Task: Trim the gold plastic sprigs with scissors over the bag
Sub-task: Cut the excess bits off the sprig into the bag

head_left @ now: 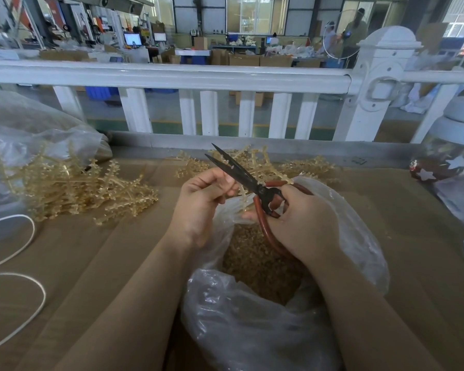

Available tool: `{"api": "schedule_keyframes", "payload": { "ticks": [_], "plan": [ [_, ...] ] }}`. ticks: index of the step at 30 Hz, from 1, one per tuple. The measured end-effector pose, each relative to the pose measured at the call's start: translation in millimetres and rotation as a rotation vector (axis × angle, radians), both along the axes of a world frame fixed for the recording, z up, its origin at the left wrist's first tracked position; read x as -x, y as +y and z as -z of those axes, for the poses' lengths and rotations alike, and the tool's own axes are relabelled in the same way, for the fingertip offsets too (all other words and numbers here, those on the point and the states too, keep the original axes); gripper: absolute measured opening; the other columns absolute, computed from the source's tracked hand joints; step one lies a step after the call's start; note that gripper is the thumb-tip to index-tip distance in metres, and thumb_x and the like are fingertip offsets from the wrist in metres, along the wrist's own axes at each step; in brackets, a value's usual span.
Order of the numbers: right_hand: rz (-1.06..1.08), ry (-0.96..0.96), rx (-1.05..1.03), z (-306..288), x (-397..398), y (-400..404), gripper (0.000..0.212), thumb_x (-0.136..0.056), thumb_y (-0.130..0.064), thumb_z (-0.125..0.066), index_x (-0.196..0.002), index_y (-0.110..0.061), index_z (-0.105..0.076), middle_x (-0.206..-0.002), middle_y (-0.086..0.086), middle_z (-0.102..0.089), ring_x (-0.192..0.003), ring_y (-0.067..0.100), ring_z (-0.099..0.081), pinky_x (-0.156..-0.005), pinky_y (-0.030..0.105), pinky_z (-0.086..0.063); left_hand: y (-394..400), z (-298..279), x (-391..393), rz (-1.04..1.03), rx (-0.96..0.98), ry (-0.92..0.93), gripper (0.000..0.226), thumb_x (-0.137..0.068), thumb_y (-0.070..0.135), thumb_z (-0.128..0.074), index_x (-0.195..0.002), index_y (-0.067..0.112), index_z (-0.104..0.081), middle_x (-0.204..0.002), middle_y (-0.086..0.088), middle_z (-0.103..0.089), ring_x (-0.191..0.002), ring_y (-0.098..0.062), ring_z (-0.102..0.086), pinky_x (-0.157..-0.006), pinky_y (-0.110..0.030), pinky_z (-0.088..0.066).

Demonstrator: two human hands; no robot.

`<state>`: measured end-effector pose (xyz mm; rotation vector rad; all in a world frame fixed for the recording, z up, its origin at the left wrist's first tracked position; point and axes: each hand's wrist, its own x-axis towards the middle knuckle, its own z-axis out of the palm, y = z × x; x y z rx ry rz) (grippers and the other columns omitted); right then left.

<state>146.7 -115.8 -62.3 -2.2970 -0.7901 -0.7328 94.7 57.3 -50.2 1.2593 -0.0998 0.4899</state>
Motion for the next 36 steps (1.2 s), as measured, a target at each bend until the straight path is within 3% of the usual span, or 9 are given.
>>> {"api": "schedule_keyframes", "payload": {
  "ticks": [3,7,13,18,24,26,31,36],
  "plan": [
    [-0.004,0.004,-0.006,-0.9,0.9,0.2,0.08,-0.071,-0.095,-0.033,-0.079,-0.021,-0.063,-0.067,-0.019,-0.055,-0.057,0.001,-0.049,-0.056,0.022,-0.051,-0.8,-1.6,1.1,0.006,-0.033,-0.015,0.01,-0.086,0.01,-0.065,-0.086,0.001,-0.06,-0.074,-0.005,-0.058,-0.072,-0.017,-0.047,-0.075,-0.034,-0.035],
    [0.007,-0.011,0.001,-0.8,-0.7,-0.5,0.069,-0.072,-0.088,-0.047,-0.077,-0.021,-0.064,-0.067,-0.018,-0.055,-0.056,0.002,-0.05,-0.055,0.021,-0.05,-2.0,-2.6,2.0,0.008,-0.068,-0.025,0.007,-0.09,0.006,-0.06,-0.084,0.004,-0.059,-0.074,-0.006,-0.059,-0.07,-0.017,-0.046,-0.071,-0.032,-0.035],
    [0.0,0.002,0.017,-2.0,-0.1,-0.6,0.088,-0.069,-0.098,-0.024,-0.079,-0.021,-0.065,-0.065,-0.017,-0.057,-0.056,0.002,-0.052,-0.057,0.022,-0.051,-0.7,-2.2,-0.2,-0.083,-0.124,-0.082,0.014,-0.091,-0.009,-0.056,-0.092,0.004,-0.06,-0.07,-0.003,-0.064,-0.062,-0.013,-0.056,-0.064,-0.023,-0.045],
    [0.006,0.019,0.001,-2.2,-1.0,0.4,0.081,-0.068,-0.099,-0.026,-0.074,-0.026,-0.061,-0.059,-0.023,-0.045,-0.053,-0.007,-0.043,-0.053,0.011,-0.038,-0.9,-1.6,-0.5,-0.143,-0.195,-0.123,0.015,-0.097,0.002,-0.049,-0.089,0.006,-0.061,-0.071,-0.003,-0.067,-0.062,-0.015,-0.06,-0.062,-0.021,-0.046],
    [-0.006,0.039,-0.011,-0.5,-2.5,-1.3,0.092,-0.067,-0.101,-0.018,-0.077,-0.022,-0.065,-0.063,-0.016,-0.058,-0.056,0.004,-0.053,-0.057,0.021,-0.051,-1.9,0.2,-1.4,-0.185,-0.234,-0.128,0.017,-0.102,0.001,-0.048,-0.093,0.003,-0.063,-0.074,-0.004,-0.065,-0.066,-0.014,-0.059,-0.067,-0.024,-0.047],
    [-0.011,0.039,0.005,-1.4,-2.3,-1.8,0.089,-0.07,-0.098,-0.024,-0.084,-0.023,-0.069,-0.065,-0.015,-0.06,-0.057,0.004,-0.054,-0.057,0.02,-0.05,-1.2,-0.1,-1.3,-0.183,-0.255,-0.139,0.018,-0.101,0.001,-0.048,-0.094,0.004,-0.063,-0.073,0.003,-0.064,-0.066,-0.008,-0.056,-0.066,-0.02,-0.045],
    [-0.004,-0.017,0.009,0.4,-3.7,-3.1,0.051,-0.08,-0.072,-0.066,-0.093,-0.023,-0.072,-0.072,-0.014,-0.067,-0.059,0.002,-0.054,-0.056,0.014,-0.047,-1.6,0.8,-2.0,-0.144,-0.334,-0.14,0.017,-0.099,-0.006,-0.046,-0.096,-0.003,-0.063,-0.073,0.004,-0.061,-0.064,-0.004,-0.051,-0.064,-0.017,-0.041],
    [-0.045,-0.024,-0.047,-1.5,-0.7,-3.5,0.069,-0.078,-0.084,-0.045,-0.092,-0.022,-0.072,-0.071,-0.014,-0.067,-0.057,0.002,-0.056,-0.056,0.021,-0.054,-3.2,-0.1,-1.4,-0.128,-0.328,-0.12,0.018,-0.098,-0.008,-0.047,-0.098,-0.002,-0.064,-0.078,-0.008,-0.062,-0.066,-0.004,-0.055,-0.064,-0.015,-0.043]
  ]
}}
